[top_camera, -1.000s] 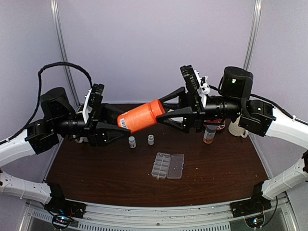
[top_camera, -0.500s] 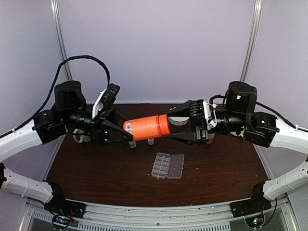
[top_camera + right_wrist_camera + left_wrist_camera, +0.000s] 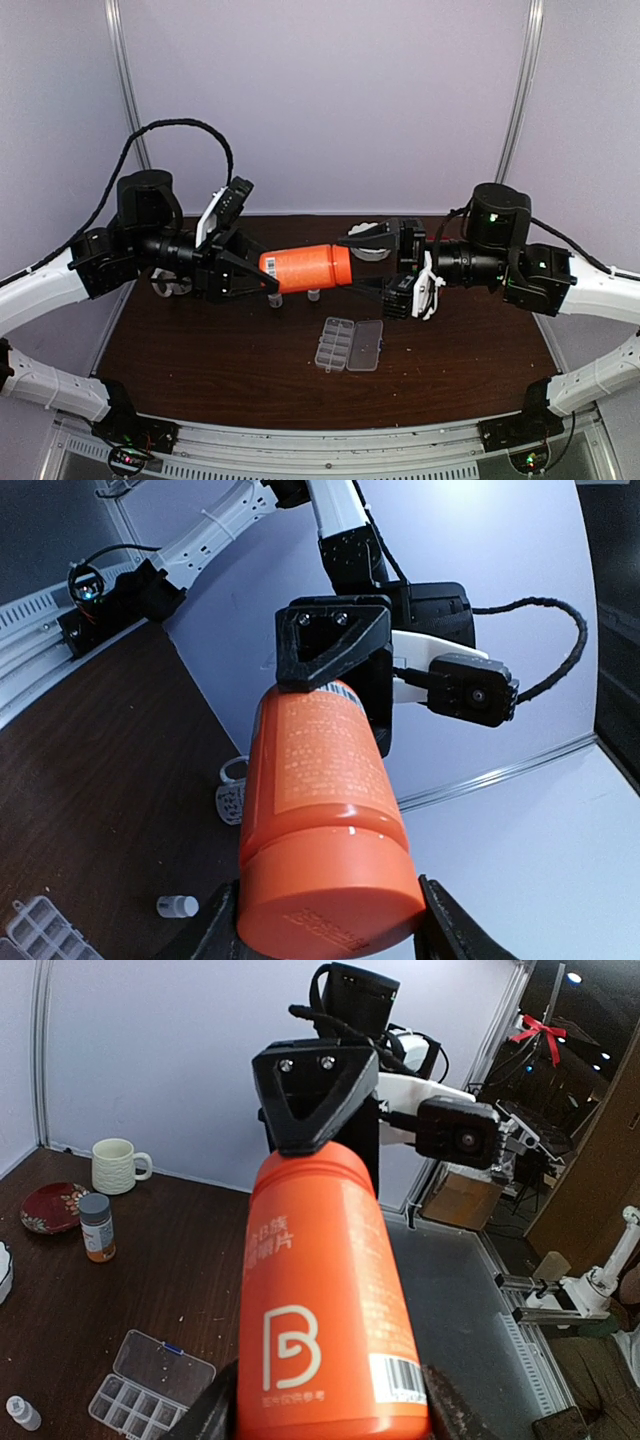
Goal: Sort the pills into containers
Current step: Unscrew the lid of the pill bottle.
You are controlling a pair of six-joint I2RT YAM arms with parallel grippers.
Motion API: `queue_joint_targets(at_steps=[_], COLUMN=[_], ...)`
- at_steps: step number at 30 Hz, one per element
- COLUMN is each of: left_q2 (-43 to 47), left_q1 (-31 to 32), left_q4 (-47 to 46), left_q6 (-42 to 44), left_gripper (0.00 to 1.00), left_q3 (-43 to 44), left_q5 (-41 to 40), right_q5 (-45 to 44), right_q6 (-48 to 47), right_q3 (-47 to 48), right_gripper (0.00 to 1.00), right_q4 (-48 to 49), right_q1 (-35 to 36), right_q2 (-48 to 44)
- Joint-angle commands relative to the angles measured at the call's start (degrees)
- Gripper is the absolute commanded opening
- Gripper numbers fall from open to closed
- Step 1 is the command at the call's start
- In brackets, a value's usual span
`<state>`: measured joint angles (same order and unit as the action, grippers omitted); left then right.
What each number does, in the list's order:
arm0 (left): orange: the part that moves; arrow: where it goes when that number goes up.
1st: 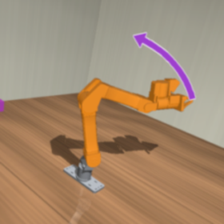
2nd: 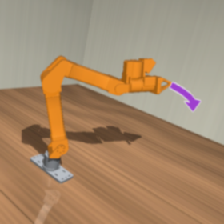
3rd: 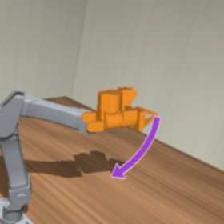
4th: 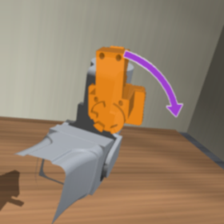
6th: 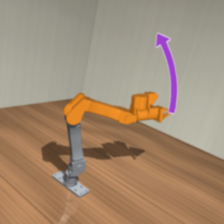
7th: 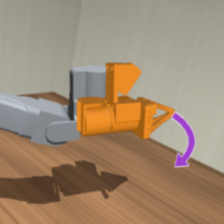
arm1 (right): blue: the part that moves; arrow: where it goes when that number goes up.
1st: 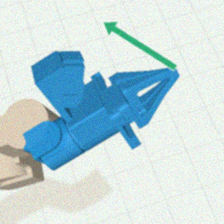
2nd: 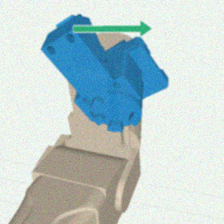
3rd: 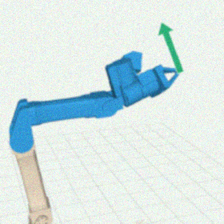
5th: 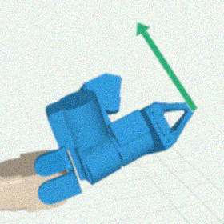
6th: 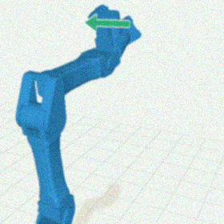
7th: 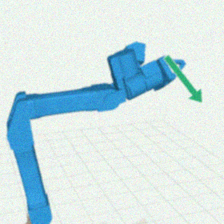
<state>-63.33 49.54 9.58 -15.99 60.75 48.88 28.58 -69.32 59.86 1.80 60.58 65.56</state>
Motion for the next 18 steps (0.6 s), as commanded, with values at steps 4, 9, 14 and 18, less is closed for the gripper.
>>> queue_joint_targets(at_steps=[4,9,14,18], left_q2=[1.9,1.7,1.9,1.8], left_q1=[0.8,0.8,0.8,0.8], left_q4=[-4.5,-4.5,-4.1,-4.2], left_q6=[1.2,1.5,2.5,3.1], left_gripper=[0.00,0.00,0.00,0.00], left_q3=[0.5,0.3,0.3,0.1], left_q5=[2.2,1.5,0.7,1.6], right_q5=[-9.3,-5.9,-3.8,-4.7], right_q6=[-16.4,-11.3,-9.5,-9.3], right_q3=[-2.1,-1.3,-0.3,-2.4], right_gripper=[0.00,0.00,0.00,0.00], right_q4=[3.9,4.1,-0.4,1.9], right_q1=[0.9,1.0,1.0,1.0], right_q2=[-0.6,-1.6,-1.4,-1.9])
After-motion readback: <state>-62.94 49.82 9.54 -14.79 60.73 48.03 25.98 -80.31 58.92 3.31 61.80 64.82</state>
